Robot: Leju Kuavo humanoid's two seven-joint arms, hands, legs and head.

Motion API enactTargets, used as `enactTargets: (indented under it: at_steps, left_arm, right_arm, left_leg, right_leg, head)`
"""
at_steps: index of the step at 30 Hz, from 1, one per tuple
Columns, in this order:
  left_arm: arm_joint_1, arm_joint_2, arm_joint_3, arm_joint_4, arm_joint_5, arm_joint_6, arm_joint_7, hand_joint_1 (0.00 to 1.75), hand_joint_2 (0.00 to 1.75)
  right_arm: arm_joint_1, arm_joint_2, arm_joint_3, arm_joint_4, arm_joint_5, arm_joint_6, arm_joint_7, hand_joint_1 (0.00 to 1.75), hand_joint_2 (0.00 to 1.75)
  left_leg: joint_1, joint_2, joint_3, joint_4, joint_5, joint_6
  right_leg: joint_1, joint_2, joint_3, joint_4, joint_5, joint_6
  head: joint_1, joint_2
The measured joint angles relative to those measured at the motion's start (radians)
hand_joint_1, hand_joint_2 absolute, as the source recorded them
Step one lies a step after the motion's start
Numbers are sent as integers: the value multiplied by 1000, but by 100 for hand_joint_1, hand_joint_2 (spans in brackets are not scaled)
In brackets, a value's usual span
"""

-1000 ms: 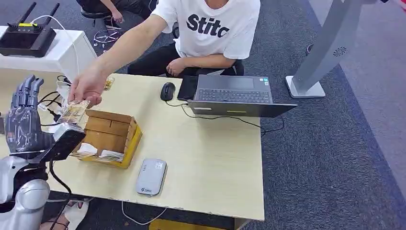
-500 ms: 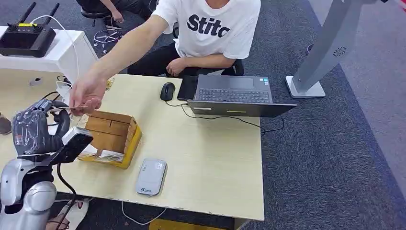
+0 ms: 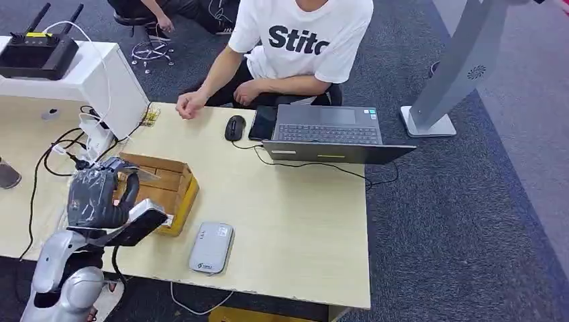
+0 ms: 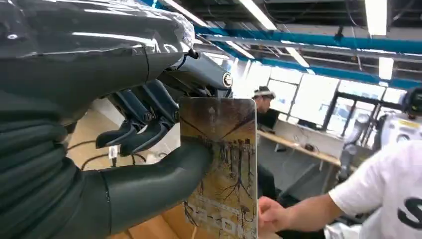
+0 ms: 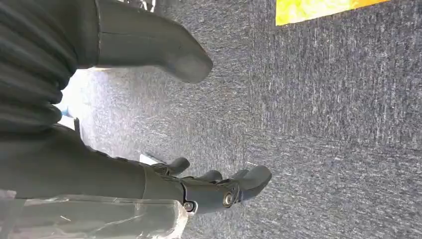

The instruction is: Pass the card to the sensor for recognition and then transmit it.

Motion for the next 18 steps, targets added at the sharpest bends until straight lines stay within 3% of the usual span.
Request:
enactTargets:
  at_steps: [9, 18]
  left_arm:
    - [45, 0, -92, 0, -9, -29, -5, 175, 175]
    - [79, 0, -120, 34, -16, -30, 8, 175, 175]
  right_arm:
    - [0, 0, 6, 0, -8, 0, -4, 0, 175]
    - [0, 0, 10, 0, -16, 4, -3, 0, 175]
  left_leg:
    - [0, 0, 0, 0, 0, 0]
    - [0, 0, 0, 0, 0, 0]
  right_leg:
    - [0, 0, 0, 0, 0, 0]
    - [0, 0, 0, 0, 0, 0]
  head:
    - [0, 0]
    - [0, 0]
